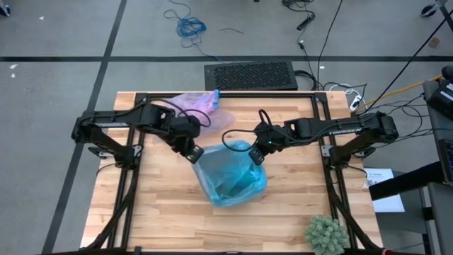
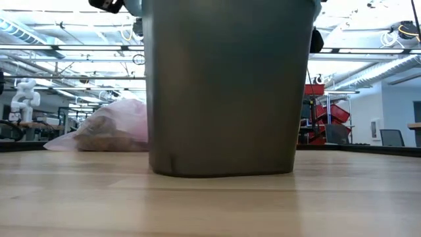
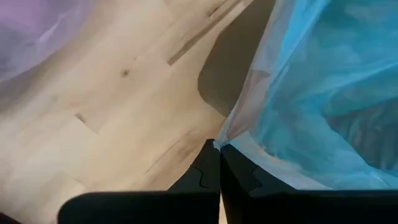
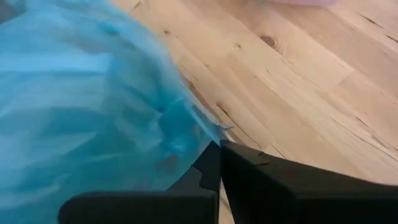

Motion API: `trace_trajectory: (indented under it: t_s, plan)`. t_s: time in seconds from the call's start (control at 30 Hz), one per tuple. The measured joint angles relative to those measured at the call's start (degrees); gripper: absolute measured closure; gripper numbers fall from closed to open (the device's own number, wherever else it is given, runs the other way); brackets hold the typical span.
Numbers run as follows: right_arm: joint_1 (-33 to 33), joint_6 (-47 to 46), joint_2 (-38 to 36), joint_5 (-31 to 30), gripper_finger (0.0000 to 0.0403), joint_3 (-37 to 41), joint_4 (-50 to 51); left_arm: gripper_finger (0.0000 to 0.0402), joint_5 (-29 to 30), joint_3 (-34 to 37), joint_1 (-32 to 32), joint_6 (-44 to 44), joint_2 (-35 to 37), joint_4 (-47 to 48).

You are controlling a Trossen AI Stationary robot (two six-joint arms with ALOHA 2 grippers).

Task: Place trash/remove bag and relplace
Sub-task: Insert the new trash bag into the trash bin

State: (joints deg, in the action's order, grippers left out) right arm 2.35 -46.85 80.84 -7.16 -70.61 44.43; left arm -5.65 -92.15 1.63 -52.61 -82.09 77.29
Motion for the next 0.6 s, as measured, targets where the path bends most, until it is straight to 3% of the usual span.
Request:
trace_trajectory:
  t_s: [0.6]
  plan:
    - [-1.5, 0.5, 0.8, -0.8, 0.0403, 1.7, 2.1, 0.0401, -1.1, 14.7, 0.0, 2.4, -0.3, -17.2]
